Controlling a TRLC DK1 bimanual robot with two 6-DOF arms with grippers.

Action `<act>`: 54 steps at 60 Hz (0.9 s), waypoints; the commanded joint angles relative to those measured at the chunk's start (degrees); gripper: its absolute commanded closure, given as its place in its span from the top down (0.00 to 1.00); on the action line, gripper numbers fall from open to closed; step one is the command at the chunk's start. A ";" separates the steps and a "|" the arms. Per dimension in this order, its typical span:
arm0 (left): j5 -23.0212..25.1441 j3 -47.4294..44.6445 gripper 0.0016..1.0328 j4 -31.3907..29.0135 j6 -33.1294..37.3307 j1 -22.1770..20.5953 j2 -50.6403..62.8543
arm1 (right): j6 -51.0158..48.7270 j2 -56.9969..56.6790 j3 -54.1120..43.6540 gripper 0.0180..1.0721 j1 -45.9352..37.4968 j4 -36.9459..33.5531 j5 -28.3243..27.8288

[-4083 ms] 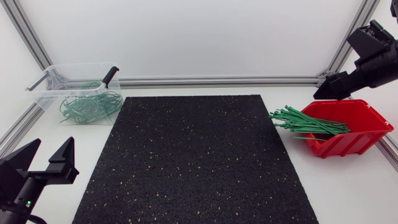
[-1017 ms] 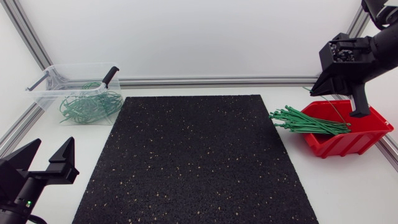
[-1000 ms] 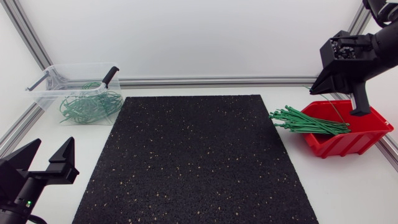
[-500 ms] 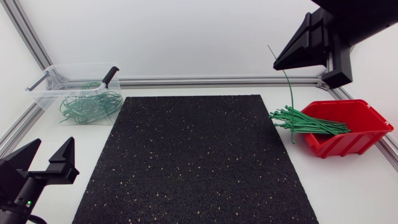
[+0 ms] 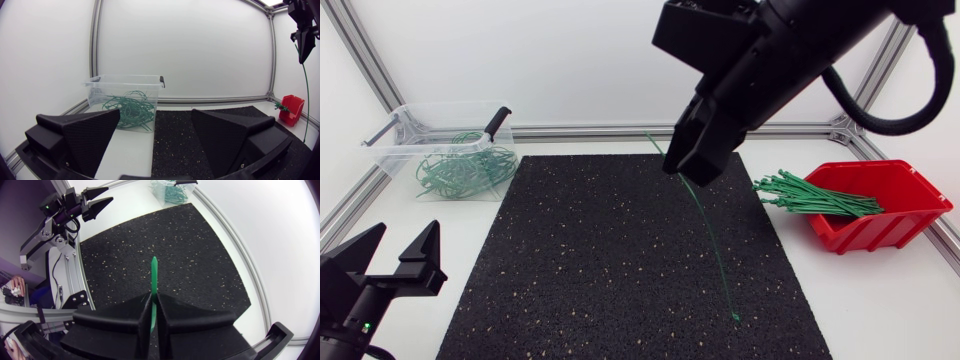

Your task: Take a green cable tie from the red box, thread the tail through the head to close it, then place it in the transparent bin on the left.

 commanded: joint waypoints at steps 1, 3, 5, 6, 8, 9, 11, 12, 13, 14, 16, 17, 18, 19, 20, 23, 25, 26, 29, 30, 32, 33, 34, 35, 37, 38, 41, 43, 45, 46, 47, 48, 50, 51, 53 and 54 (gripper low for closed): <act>-0.07 -2.17 0.96 -1.55 0.05 -0.23 -0.14 | 4.48 3.13 1.76 0.06 1.12 -0.37 -3.01; -0.07 -2.17 0.96 -1.55 0.05 -0.23 -0.14 | 5.89 4.71 2.38 0.06 0.77 -0.28 -5.12; -0.07 -2.17 0.96 -1.55 0.05 -0.23 -0.14 | 6.15 6.03 3.08 0.06 0.41 -0.20 -6.26; -0.07 -2.17 0.96 -1.55 0.05 -0.23 -0.14 | 6.41 6.82 3.69 0.06 -0.29 -0.11 -7.84; -0.07 -2.17 0.96 -1.55 0.05 -0.23 -0.14 | 7.12 7.87 4.40 0.06 -1.87 0.33 -11.80; -0.07 -2.17 0.96 -1.55 0.05 -0.23 -0.14 | 8.17 8.75 4.93 0.06 -3.28 0.60 -15.05; -0.07 -2.17 0.96 -1.55 0.05 -0.14 -0.14 | 8.61 9.98 5.72 0.06 -4.68 0.68 -17.60; -0.07 -2.17 0.96 -1.55 0.05 -0.14 -0.14 | 8.79 10.60 6.07 0.06 -5.30 0.77 -18.48; -0.07 -2.17 0.96 -1.55 0.05 -0.14 -0.14 | 9.05 11.56 6.60 0.06 -6.00 0.86 -19.53; -0.07 -2.17 0.96 -1.55 0.05 -0.14 -0.14 | 9.14 12.35 6.95 0.06 -6.53 0.77 -20.94; -0.07 -2.17 0.96 -1.55 0.05 -0.14 -0.14 | 9.23 13.76 7.65 0.06 -7.76 0.77 -24.37; -0.07 -2.17 0.96 -1.55 0.05 -0.14 -0.14 | 9.23 14.29 7.74 0.06 -8.29 0.86 -25.51; -0.07 -2.17 0.96 -1.55 0.05 -0.14 -0.14 | 9.05 14.90 7.83 0.06 -8.81 0.95 -26.56; -0.07 -2.17 0.96 -1.55 0.05 -0.14 -0.14 | 8.96 15.43 7.91 0.06 -9.17 1.03 -27.27; -0.07 -2.17 0.96 -1.55 0.05 -0.14 -0.14 | 8.70 16.05 7.91 0.06 -9.25 1.03 -27.88; -0.07 -2.17 0.96 -1.55 0.05 -0.14 -0.14 | 7.20 17.19 7.39 0.06 -9.96 1.47 -31.40; -0.07 -2.17 0.96 -1.55 0.05 -0.14 -0.14 | 6.68 17.54 6.07 0.06 -10.31 3.14 -32.89; -0.07 -2.17 0.96 -1.55 0.05 -0.14 -0.14 | 6.50 17.80 5.63 0.06 -10.31 3.67 -33.15; -0.07 -2.17 0.96 -1.55 0.05 -0.14 -0.14 | 5.89 18.07 3.34 0.06 -10.57 6.13 -34.56; -0.07 -2.17 0.96 -1.55 0.05 -0.14 -0.14 | 5.80 18.24 2.20 0.06 -10.75 7.54 -35.09; -0.07 -2.17 0.96 -1.55 0.05 -0.14 -0.14 | 5.53 18.68 0.35 0.06 -11.01 9.74 -35.70; -0.07 -2.17 0.96 -1.55 0.05 -0.14 -0.14 | 4.74 18.86 -0.79 0.06 -11.19 10.79 -36.76; -0.07 -2.17 0.96 -1.55 0.05 -0.14 -0.14 | 4.39 18.95 -1.67 0.06 -11.45 11.76 -37.46; -0.07 -2.17 0.96 -1.55 0.05 -0.23 -0.14 | 4.30 19.12 -2.28 0.06 -11.63 12.72 -37.64; -0.07 -2.17 0.96 -1.55 0.05 -0.23 -0.14 | 4.39 19.56 -3.69 0.06 -11.98 14.92 -37.81; -0.07 -2.17 0.96 -1.55 0.05 -0.23 -0.14 | 4.39 19.74 -4.22 0.06 -12.07 15.54 -37.90; -0.07 -2.17 0.96 -1.55 0.05 -0.23 -0.14 | 4.39 21.06 -5.80 0.06 -12.42 17.65 -37.90; -0.07 -2.17 0.96 -1.55 0.05 -0.23 -0.14 | 4.48 21.85 -6.41 0.06 -12.59 18.79 -37.81; 0.02 -2.17 0.96 -1.55 0.05 -0.23 -0.14 | 4.04 22.81 -6.85 0.06 -12.68 19.23 -37.81; -0.07 -2.17 0.96 -1.55 0.05 -0.23 -0.14 | 3.95 23.08 -7.20 0.06 -12.77 19.84 -37.81; 0.02 -2.17 0.96 -1.55 0.05 -0.23 -0.14 | 3.95 23.34 -7.56 0.06 -12.86 20.28 -37.81; -0.07 -2.17 0.96 -1.55 0.05 -0.23 -0.14 | 3.86 23.52 -7.82 0.06 -13.12 20.72 -37.72; 0.02 -2.17 0.96 -1.63 0.05 -0.23 -0.14 | 3.60 23.60 -8.52 0.06 -13.47 21.86 -37.37; -0.07 -2.17 0.96 -1.55 0.05 -0.23 -0.14 | 3.25 23.60 -8.79 0.06 -13.56 22.30 -37.29; 0.02 -2.17 0.96 -1.63 0.05 -0.23 -0.14 | 1.93 23.43 -9.49 0.11 -14.18 22.74 -37.02; 0.02 -2.17 0.96 -1.63 0.05 -0.14 -0.14 | 1.14 22.99 -9.84 0.20 -14.79 23.01 -36.14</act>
